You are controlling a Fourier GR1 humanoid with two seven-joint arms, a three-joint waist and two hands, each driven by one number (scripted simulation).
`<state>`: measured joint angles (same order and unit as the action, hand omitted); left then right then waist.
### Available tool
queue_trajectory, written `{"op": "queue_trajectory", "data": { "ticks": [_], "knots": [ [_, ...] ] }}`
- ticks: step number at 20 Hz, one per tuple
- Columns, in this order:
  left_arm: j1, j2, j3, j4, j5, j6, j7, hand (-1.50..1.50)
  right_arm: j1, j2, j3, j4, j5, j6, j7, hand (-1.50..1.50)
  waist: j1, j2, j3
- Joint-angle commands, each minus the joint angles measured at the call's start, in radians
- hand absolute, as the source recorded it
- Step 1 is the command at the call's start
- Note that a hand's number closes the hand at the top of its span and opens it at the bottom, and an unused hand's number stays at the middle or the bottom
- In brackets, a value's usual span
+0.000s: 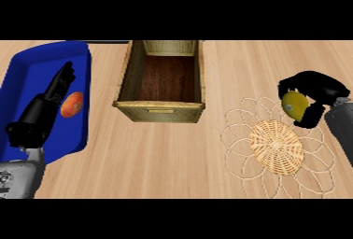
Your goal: Pick the lemon from the placemat and place it in the basket
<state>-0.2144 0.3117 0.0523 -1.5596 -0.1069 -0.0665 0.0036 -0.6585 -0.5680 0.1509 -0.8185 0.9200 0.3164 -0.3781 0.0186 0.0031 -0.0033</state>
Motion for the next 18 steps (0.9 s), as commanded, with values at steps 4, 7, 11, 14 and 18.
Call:
{"op": "queue_trajectory", "data": {
  "ticks": [4, 7, 11, 14, 18],
  "knots": [
    [-0.022, -0.022, -0.013, 0.019, -0.011, 0.007, 0.006, 0.0, -0.22, -0.004, -0.162, 0.088, 0.015, -0.111, 0.316, 1.5, 0.008, 0.004, 0.004],
    [-0.004, -0.016, -0.015, -0.003, -0.012, 0.001, 0.004, 0.0, -0.258, 0.057, -0.259, 0.039, -0.071, -0.196, 0.361, 1.5, 0.001, -0.002, 0.004],
    [-0.017, -0.02, -0.011, 0.013, -0.025, 0.017, 0.011, 0.0, -0.373, 0.111, -0.405, -0.011, -0.265, -0.163, 0.309, 1.5, -0.009, -0.007, 0.004],
    [0.003, -0.033, -0.019, 0.002, -0.031, 0.024, 0.008, 0.0, -0.463, 0.079, -0.46, -0.038, -0.352, -0.074, 0.307, 1.5, -0.011, -0.008, 0.003],
    [-0.007, 0.002, 0.021, 0.026, -0.001, -0.012, -0.019, 0.0, -0.646, 0.103, -0.444, -0.084, -0.37, -0.024, 0.439, 1.5, -0.005, -0.007, 0.002]
  ]
}}
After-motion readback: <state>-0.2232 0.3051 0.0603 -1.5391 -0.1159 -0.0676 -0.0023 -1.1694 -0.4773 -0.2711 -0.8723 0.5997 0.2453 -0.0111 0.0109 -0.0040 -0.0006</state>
